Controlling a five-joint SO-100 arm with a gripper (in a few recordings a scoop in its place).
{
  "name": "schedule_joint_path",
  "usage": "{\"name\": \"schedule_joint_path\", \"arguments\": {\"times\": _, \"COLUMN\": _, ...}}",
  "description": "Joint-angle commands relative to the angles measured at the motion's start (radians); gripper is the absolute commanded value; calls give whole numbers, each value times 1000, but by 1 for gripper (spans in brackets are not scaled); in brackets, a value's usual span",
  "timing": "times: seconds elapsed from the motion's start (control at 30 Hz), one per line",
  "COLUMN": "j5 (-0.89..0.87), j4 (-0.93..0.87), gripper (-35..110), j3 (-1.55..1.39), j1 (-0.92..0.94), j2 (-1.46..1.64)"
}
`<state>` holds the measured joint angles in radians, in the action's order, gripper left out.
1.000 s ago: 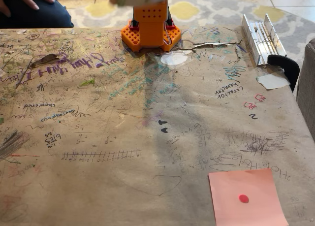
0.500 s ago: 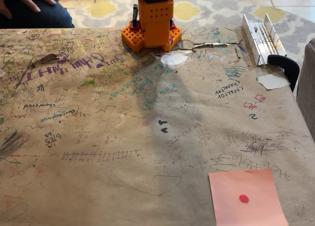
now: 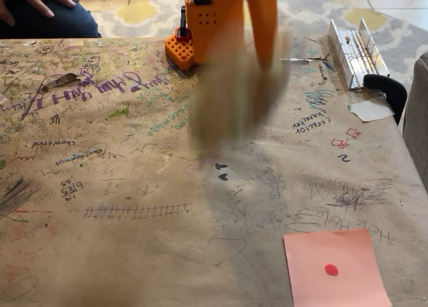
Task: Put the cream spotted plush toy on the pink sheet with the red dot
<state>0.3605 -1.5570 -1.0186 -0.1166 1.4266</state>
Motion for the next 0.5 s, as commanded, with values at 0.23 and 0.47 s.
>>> {"name": "schedule_joint_path", "arguments": {"times": 0.23, "j5": 144, "j4": 327, "gripper": 32, "j3": -703, "j1": 52, "j2": 411}}
{"name": "schedule_joint_path", "arguments": {"times": 0.47, "j5": 187, "j4": 574, "gripper": 32, "j3": -1019, "j1": 9, "j2": 525}}
